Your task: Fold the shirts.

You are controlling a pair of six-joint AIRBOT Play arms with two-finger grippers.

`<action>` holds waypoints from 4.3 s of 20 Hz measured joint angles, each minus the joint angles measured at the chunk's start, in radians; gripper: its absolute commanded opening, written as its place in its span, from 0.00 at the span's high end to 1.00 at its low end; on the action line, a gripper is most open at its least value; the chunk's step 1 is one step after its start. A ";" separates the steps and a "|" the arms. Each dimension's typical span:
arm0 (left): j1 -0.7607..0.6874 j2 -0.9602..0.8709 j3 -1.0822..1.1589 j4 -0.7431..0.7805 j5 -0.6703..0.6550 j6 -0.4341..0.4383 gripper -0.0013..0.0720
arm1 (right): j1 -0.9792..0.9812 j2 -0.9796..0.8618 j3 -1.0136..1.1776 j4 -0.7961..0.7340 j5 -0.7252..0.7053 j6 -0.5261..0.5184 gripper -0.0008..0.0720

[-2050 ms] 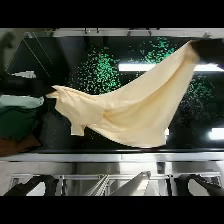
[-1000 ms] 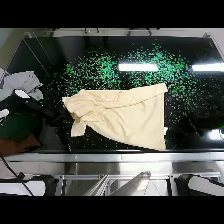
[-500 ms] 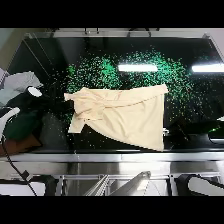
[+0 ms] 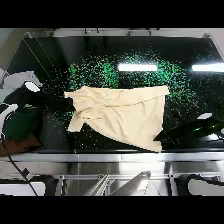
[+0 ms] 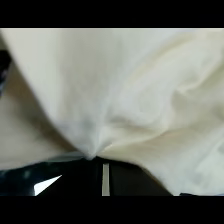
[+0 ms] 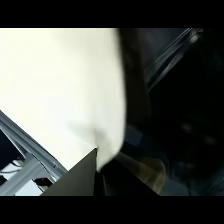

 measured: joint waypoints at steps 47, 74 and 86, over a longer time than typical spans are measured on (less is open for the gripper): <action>0.102 -0.243 0.850 -0.126 -0.363 -0.027 0.02 | -0.303 -0.006 0.626 0.256 -0.163 -0.248 0.36; -0.044 -0.076 -0.137 0.001 -0.275 0.004 0.95 | -0.194 -0.002 0.182 -0.100 -0.056 -0.146 0.97; 0.163 0.296 -0.071 -0.257 -0.356 0.114 0.95 | -0.444 0.426 0.350 0.197 0.138 -0.080 0.97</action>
